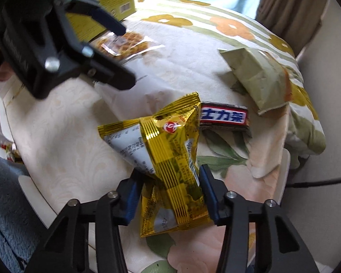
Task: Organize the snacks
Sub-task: 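Grasp the gold chip bag with the right gripper while the left grasps the white square pack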
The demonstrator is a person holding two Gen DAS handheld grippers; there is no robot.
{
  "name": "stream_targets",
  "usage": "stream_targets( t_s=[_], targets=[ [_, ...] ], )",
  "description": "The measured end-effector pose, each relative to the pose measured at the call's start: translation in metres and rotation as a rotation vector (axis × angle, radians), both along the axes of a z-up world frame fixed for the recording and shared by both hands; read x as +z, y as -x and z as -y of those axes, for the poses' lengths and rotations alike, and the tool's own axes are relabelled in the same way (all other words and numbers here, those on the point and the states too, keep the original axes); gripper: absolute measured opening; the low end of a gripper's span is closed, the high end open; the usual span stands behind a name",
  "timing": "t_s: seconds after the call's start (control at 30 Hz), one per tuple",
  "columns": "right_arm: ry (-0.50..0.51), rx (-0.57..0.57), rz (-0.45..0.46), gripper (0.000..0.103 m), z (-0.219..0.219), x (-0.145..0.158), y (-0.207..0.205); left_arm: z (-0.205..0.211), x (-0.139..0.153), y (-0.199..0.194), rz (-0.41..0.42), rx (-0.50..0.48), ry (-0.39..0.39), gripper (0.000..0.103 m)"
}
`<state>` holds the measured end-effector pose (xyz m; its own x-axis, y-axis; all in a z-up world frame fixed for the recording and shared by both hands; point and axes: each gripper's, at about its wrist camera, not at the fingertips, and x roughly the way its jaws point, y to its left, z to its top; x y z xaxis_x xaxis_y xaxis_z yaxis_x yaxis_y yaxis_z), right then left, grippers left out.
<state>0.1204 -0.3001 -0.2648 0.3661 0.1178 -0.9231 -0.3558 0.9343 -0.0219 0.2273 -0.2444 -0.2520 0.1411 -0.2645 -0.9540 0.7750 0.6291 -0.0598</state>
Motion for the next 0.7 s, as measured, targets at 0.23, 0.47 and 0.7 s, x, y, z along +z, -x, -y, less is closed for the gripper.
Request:
stream_targets(
  t_s=[0.23,0.47,0.7],
  targets=[
    [-0.04,-0.106,-0.007,0.044,0.018,0.015,0.002,0.019,-0.01,0.014,0.007,-0.132,-0.03,0.103],
    [-0.078,-0.175,-0.02,0.044,0.029,0.016,0.0,0.033,-0.025,0.033,0.043,-0.382,-0.147,0.103],
    [-0.083,-0.184,-0.025,0.044,0.027,0.013,-0.007,0.042,-0.04,0.038,0.079,-0.486,-0.191,0.102]
  ],
)
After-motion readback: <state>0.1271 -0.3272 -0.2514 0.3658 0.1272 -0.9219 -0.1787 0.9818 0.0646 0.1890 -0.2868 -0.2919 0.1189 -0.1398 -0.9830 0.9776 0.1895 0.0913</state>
